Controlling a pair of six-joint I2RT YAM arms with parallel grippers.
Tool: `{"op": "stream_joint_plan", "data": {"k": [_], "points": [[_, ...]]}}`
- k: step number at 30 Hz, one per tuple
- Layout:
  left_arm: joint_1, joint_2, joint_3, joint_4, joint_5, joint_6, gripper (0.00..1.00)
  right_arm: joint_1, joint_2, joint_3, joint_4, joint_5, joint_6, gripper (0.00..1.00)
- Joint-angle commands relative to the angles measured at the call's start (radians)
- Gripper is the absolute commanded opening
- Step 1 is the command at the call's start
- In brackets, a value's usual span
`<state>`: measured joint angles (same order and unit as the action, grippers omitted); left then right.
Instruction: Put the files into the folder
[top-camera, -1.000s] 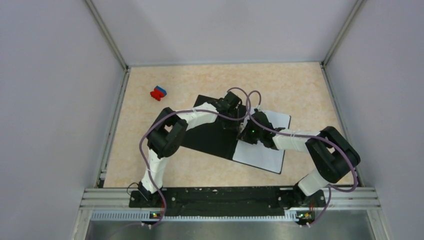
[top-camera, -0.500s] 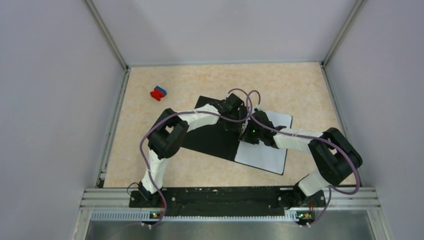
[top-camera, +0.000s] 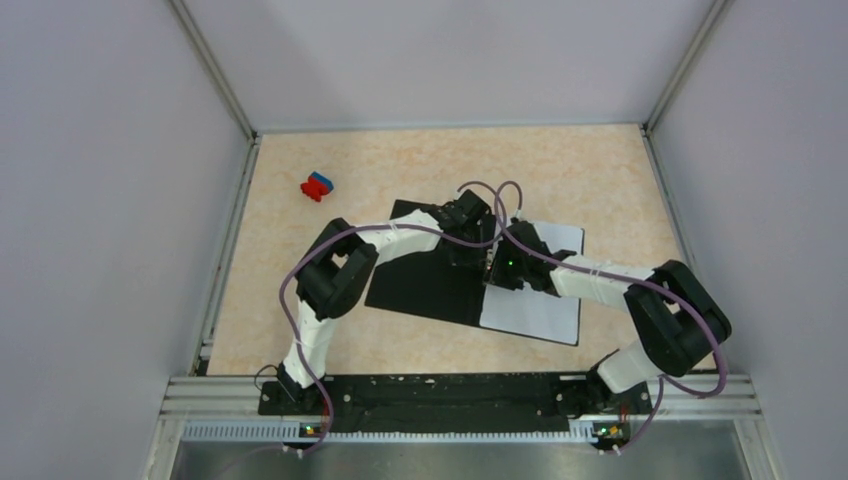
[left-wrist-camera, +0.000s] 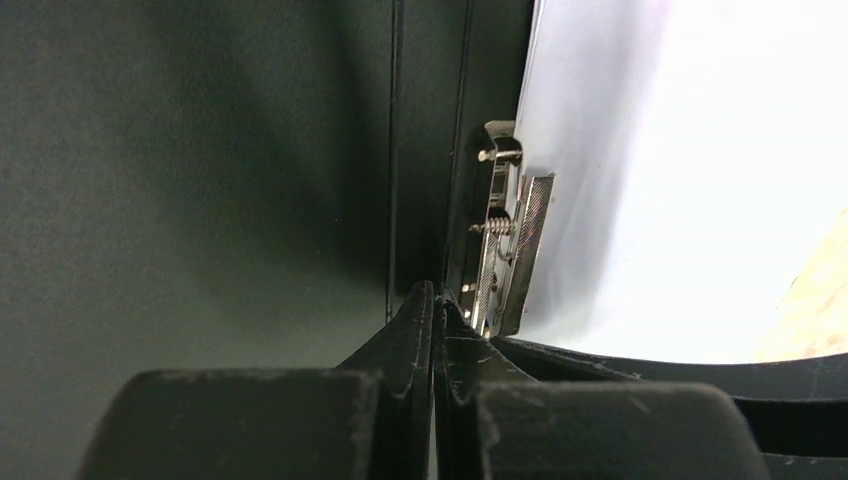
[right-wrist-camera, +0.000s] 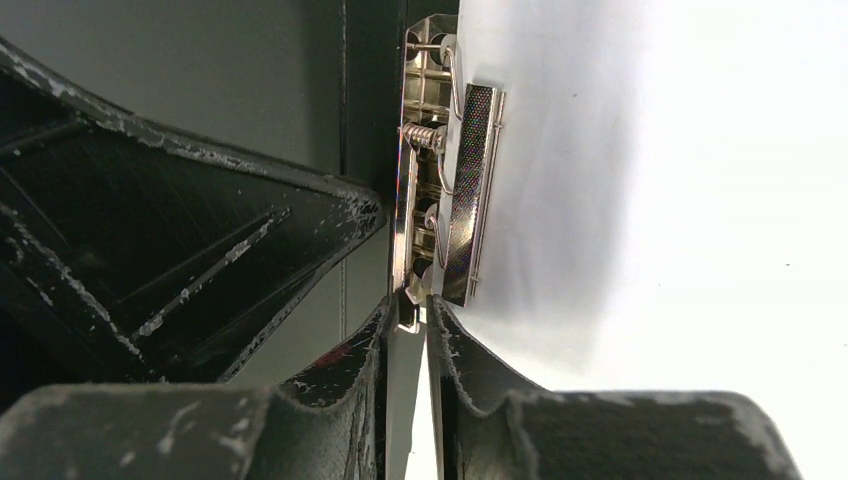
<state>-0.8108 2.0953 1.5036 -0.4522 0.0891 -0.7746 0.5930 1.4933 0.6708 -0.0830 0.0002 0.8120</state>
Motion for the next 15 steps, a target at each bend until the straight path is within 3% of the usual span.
{"op": "stream_joint_plan", "data": {"k": [1, 10, 15], "points": [[-0.009, -0.066, 0.009, -0.037, -0.005, -0.013, 0.00, -0.024, -0.017, -0.006, -0.115, 0.083, -0.036, 0.19], [0.023, -0.138, 0.031, -0.075, -0.053, -0.010, 0.00, -0.024, -0.077, 0.062, -0.178, 0.091, -0.059, 0.25], [0.089, -0.219, 0.007, -0.121, -0.080, -0.011, 0.00, -0.023, -0.063, 0.142, -0.281, 0.199, -0.103, 0.27]]}}
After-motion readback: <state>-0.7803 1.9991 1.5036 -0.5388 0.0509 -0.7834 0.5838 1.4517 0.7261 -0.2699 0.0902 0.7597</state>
